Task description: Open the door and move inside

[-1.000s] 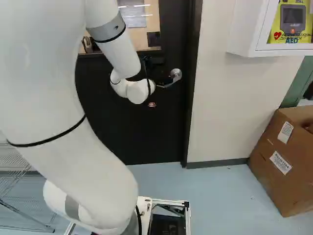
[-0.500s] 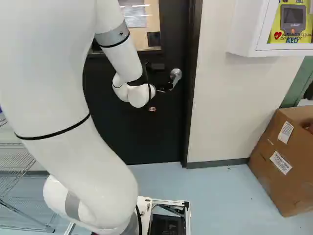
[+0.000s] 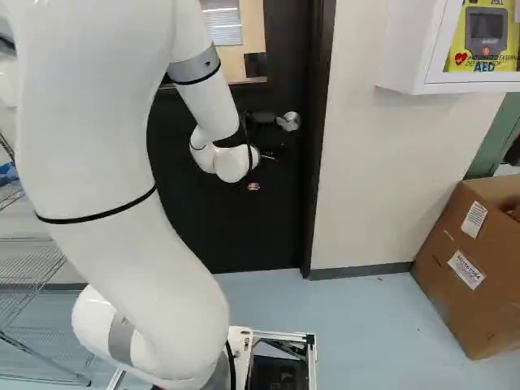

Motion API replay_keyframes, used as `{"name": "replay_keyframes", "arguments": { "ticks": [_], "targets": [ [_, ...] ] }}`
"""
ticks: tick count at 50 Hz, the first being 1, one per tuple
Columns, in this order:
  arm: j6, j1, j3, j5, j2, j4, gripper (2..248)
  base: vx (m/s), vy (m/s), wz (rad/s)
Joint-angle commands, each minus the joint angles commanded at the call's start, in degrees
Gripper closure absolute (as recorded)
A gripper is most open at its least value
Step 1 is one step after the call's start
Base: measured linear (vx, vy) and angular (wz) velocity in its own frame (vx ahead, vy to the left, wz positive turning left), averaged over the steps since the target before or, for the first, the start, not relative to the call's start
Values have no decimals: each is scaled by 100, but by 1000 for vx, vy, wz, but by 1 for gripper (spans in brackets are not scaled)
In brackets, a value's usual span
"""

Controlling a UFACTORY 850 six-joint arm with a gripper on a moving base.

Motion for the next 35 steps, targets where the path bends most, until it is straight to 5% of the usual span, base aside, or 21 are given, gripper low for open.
{"name": "replay_keyframes", "arguments": {
  "ticks": [35],
  "targets": [
    [0, 81, -210, 0, -192, 1404, 3, 0, 0, 0]
  ]
}}
